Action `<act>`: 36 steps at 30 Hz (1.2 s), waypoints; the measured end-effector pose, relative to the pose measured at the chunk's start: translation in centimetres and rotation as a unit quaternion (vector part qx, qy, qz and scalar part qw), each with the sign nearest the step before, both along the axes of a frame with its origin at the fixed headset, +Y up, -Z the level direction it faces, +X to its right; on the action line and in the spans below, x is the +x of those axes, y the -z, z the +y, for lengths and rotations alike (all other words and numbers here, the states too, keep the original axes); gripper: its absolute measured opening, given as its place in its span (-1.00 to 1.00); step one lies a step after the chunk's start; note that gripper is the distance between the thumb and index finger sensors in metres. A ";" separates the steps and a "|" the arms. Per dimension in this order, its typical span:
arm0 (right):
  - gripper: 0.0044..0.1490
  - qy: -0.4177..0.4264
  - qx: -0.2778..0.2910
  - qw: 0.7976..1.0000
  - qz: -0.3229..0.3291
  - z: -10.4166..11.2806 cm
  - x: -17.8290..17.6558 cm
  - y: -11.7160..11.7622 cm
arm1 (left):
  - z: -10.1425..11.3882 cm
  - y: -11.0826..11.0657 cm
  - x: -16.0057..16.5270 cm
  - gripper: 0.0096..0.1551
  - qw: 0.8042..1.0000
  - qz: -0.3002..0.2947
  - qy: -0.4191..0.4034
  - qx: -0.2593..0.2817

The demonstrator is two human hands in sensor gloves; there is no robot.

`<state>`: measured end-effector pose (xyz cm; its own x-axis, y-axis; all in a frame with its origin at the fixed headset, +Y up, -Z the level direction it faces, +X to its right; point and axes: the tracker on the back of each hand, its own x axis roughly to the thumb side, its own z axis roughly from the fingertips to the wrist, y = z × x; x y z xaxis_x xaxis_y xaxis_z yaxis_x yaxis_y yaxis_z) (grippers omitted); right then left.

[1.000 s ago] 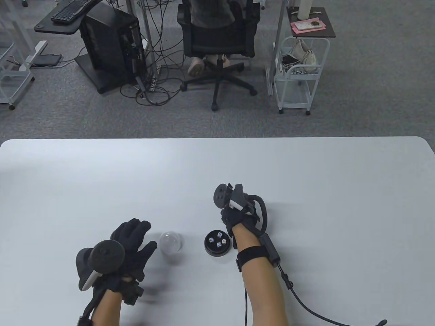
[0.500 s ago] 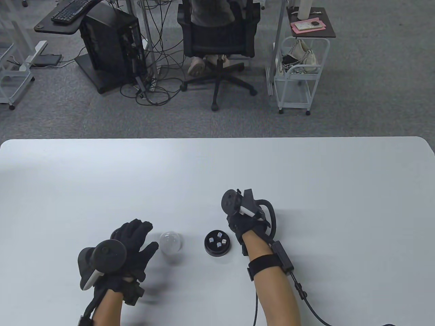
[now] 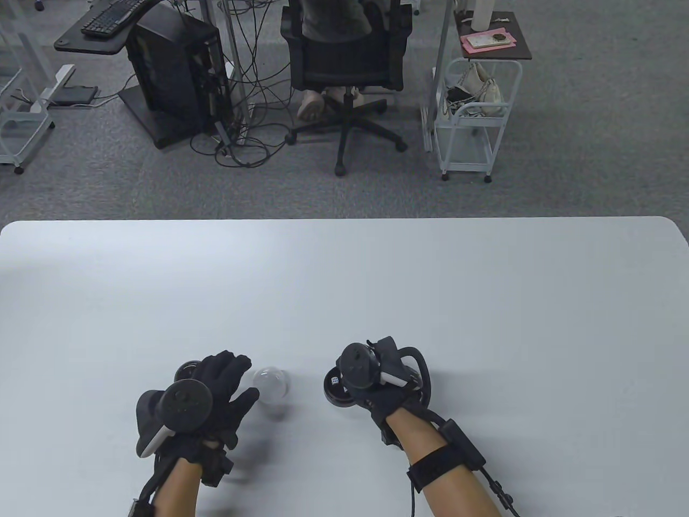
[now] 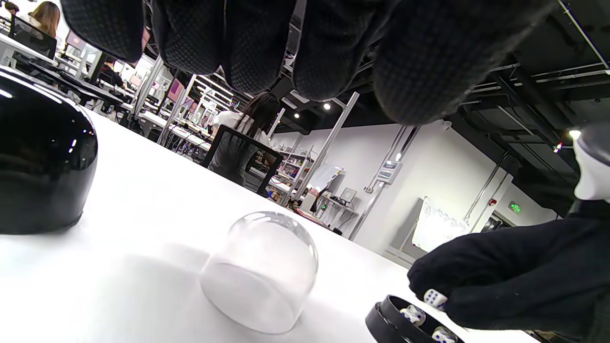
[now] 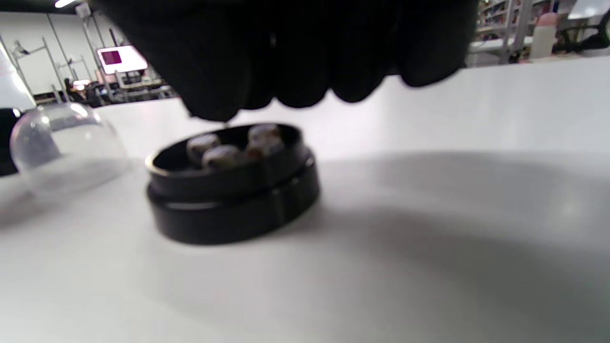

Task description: Shake dice in a dice shaker

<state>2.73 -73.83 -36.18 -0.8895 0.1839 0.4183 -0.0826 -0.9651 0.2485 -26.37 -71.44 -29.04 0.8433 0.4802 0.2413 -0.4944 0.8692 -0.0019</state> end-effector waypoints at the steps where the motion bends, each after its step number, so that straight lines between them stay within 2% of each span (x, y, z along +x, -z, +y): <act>1: -0.47 -0.008 0.001 1.000 0.003 0.0 0.0 -0.1 | -0.1 0.0 0.0 -0.25 1.000 0.001 0.001 -0.001; 7: -0.38 0.029 0.038 0.999 -0.010 1.6 3.2 -1.5 | -0.1 0.0 0.1 -0.25 1.000 -0.001 0.001 -0.004; 14: -0.34 0.062 0.081 0.993 -0.060 3.6 11.1 -4.8 | -0.6 0.2 1.0 -0.24 1.000 -0.010 0.023 -0.008; 17: -0.32 0.057 0.094 0.990 -0.088 3.2 14.1 -5.9 | -0.9 0.3 1.4 -0.24 0.999 -0.012 0.033 -0.010; 20: -0.30 0.063 0.089 0.987 -0.118 1.2 16.5 -6.3 | -1.4 0.4 2.0 -0.21 0.999 -0.026 0.044 -0.016; 23: -0.28 0.072 0.055 0.986 -0.140 0.2 17.6 -6.1 | -1.8 0.5 2.7 -0.18 0.998 -0.037 0.045 -0.025; 26: -0.27 0.073 0.084 0.985 -0.133 0.4 17.8 -6.1 | -2.2 0.7 3.2 -0.14 0.997 -0.041 0.054 -0.030; 30: -0.27 0.078 0.107 0.984 -0.120 1.0 17.6 -6.7 | -2.9 1.5 3.8 -0.06 0.995 -0.037 0.071 -0.066; 35: -0.27 0.087 0.100 0.984 -0.122 1.1 18.0 -6.8 | -3.1 2.7 4.6 0.01 0.987 0.001 0.111 -0.114; 36: -0.27 0.091 0.098 0.983 -0.125 1.1 18.2 -6.7 | -3.1 3.1 4.9 0.03 0.983 0.008 0.117 -0.138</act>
